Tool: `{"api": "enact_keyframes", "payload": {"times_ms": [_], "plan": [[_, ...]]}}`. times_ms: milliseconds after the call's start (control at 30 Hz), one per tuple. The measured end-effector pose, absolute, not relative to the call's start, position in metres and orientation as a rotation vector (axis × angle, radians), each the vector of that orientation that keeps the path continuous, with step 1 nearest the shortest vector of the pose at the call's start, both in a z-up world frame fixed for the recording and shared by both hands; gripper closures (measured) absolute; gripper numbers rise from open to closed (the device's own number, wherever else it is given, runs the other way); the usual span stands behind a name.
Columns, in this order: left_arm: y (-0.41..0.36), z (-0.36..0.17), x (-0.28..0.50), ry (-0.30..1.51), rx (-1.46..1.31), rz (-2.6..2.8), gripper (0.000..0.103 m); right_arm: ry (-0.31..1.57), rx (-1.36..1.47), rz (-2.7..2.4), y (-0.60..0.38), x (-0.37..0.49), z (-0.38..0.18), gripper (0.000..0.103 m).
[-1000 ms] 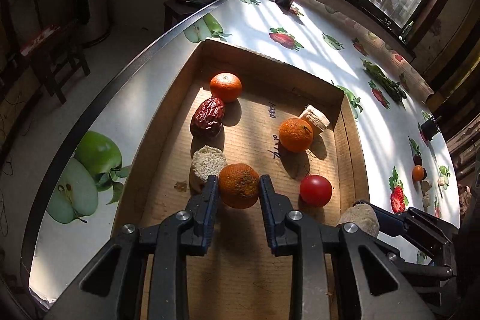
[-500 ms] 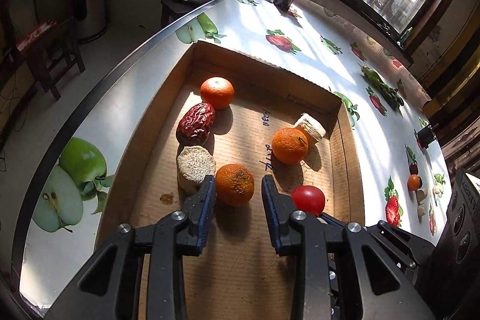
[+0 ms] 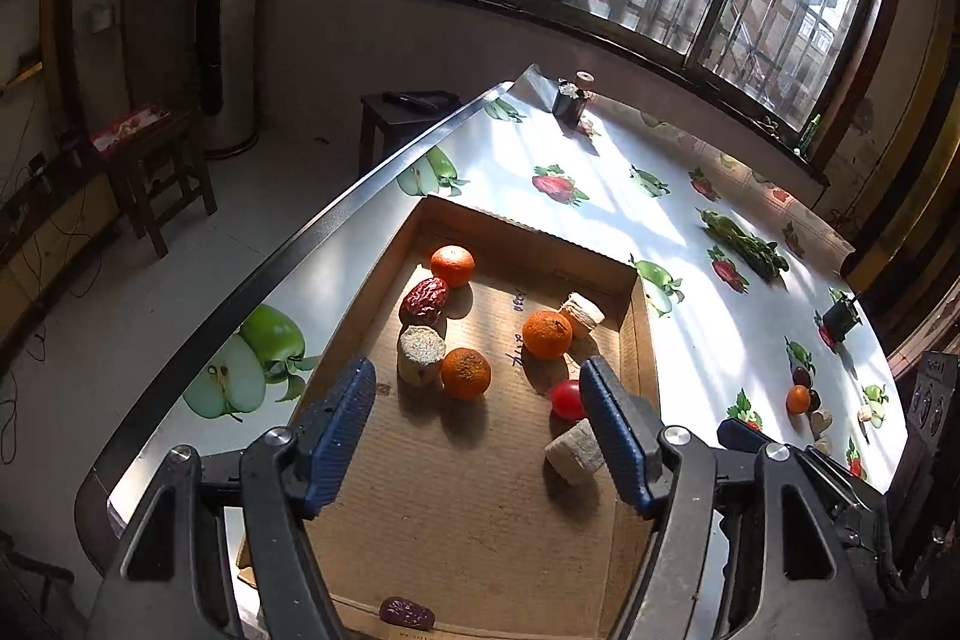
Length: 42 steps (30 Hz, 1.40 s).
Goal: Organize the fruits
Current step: 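Move both open tools back over the remaining fruit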
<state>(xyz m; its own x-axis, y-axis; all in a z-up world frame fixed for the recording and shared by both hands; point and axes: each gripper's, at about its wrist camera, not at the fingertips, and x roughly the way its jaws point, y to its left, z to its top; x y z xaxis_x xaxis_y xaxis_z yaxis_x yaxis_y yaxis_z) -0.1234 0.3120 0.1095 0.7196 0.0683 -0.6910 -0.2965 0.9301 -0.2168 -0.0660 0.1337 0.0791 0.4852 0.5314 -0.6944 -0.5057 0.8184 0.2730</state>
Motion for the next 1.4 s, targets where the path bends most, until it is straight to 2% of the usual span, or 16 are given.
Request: {"api": "enact_keyframes", "payload": {"times_ms": [100, 333, 533, 1400], "plan": [[0.281, 0.113, -0.133, 0.722, -0.246, 0.219, 0.018, 0.829, 0.107, 0.564, 0.099, -0.08, 0.086, 0.038], [0.214, 0.116, -0.136, 0.708, -0.051, 0.206, 0.018, 0.809, 0.194, 0.405, 0.03, -0.1, 0.083, 0.037], [0.181, 0.11, -0.136, 0.731, 0.007, 0.178, 0.018, 0.794, 0.228, 0.352, -0.005, -0.109, 0.08, 0.037], [0.161, 0.107, -0.132, 0.755, 0.013, 0.137, 0.018, 0.795, 0.274, 0.334, -0.037, -0.109, 0.078, 0.036]]}}
